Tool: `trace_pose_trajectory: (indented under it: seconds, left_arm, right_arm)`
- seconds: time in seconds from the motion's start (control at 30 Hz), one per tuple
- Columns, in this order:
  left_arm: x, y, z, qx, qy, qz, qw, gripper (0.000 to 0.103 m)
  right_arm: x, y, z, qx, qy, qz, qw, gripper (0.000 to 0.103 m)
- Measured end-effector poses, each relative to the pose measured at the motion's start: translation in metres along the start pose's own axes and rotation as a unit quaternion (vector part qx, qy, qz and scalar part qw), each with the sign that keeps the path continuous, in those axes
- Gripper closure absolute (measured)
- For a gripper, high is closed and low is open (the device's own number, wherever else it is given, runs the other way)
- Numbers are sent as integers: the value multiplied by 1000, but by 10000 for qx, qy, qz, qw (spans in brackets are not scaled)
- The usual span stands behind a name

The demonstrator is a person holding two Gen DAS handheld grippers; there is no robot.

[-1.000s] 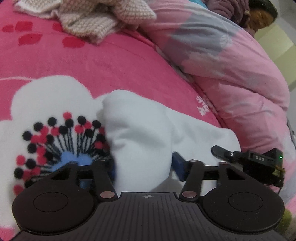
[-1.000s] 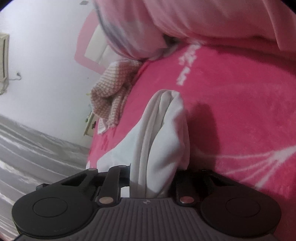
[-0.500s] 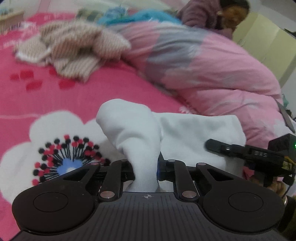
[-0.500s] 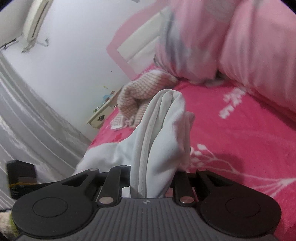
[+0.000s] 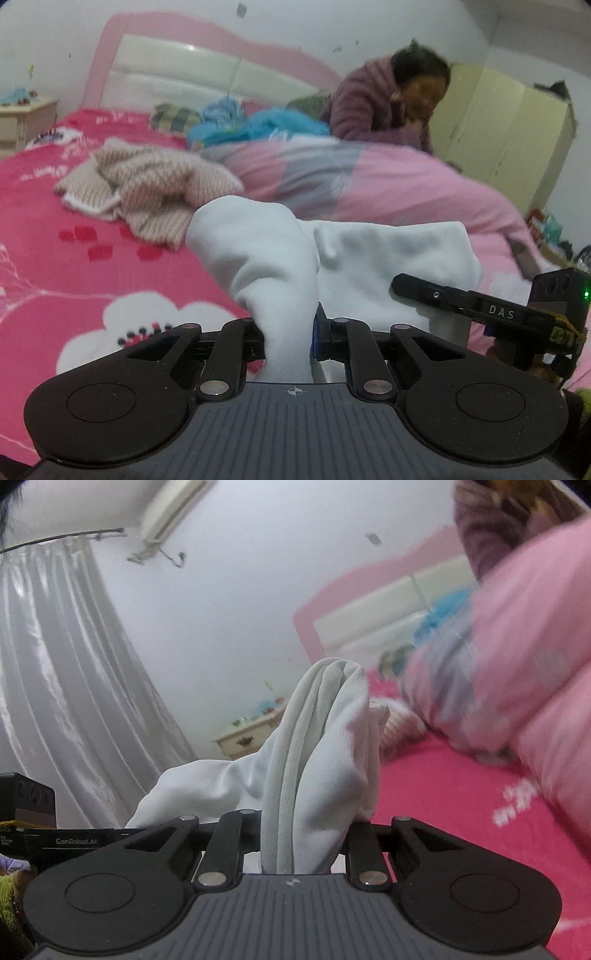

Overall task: Fold clothes
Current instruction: 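Lift the white shirt off the bed with both grippers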

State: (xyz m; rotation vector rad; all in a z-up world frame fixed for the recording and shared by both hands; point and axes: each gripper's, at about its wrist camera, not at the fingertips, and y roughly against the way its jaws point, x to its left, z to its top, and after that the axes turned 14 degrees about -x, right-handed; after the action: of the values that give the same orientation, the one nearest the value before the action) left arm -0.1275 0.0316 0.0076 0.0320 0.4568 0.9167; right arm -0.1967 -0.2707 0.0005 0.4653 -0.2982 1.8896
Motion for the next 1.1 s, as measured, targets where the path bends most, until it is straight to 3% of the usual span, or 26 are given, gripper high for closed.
trace_pose_trajectory:
  seconds: [0.23, 0.4, 0.67, 0.87, 1.1]
  left_arm:
    - [-5, 39, 29, -834, 96, 255, 9961, 90]
    - [-10, 78, 43, -1358, 179, 515, 9892, 90]
    - [-9, 153, 54, -2007, 426, 802, 9754, 90]
    - [-5, 216, 61, -2301, 684, 1183, 9635, 90]
    - [-3, 274, 53, -2527, 894, 1936, 9437, 90]
  right_arm:
    - [42, -20, 44, -171, 457, 656, 9967, 83]
    - [84, -30, 70, -85, 1001, 1399, 9851, 83]
    - [146, -67, 103, 659, 979, 2602, 9583, 83]
    - [204, -89, 101, 1208, 787, 3513, 9251, 83]
    - [290, -137, 69, 2073, 743, 4362, 8725, 83]
